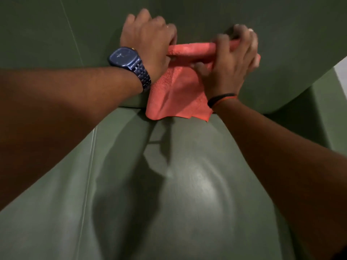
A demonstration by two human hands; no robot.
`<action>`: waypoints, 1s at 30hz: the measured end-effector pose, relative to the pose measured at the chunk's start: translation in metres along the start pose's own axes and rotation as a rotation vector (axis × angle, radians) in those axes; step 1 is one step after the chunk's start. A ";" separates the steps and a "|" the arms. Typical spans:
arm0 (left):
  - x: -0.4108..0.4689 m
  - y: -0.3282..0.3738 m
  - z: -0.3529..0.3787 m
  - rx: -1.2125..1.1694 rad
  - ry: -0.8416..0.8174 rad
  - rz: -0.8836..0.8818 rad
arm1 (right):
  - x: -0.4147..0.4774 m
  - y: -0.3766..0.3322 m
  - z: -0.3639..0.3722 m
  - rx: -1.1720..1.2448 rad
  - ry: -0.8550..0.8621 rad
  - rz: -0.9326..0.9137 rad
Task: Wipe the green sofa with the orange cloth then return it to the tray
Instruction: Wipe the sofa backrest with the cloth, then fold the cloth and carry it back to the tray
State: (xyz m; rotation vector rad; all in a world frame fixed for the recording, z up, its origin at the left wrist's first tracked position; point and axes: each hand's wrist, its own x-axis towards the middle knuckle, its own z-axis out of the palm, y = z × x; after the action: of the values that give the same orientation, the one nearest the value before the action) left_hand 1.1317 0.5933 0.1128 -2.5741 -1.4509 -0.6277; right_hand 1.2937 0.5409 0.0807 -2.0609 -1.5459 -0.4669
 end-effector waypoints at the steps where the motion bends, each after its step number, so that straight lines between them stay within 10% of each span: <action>1: -0.002 -0.001 -0.003 -0.026 -0.010 -0.011 | 0.004 0.002 -0.004 -0.010 -0.023 -0.044; 18: -0.209 -0.189 -0.193 0.100 -0.060 -0.367 | -0.036 -0.269 -0.094 0.189 -0.528 -0.895; 30: -0.597 -0.439 -0.445 0.099 -0.108 -0.774 | -0.277 -0.701 -0.179 0.512 -0.836 -1.322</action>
State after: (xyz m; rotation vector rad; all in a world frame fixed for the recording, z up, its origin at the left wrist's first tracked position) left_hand 0.3600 0.2209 0.2287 -1.9329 -2.4497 -0.4620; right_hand 0.5484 0.3707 0.2090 -0.5729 -2.9843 0.4412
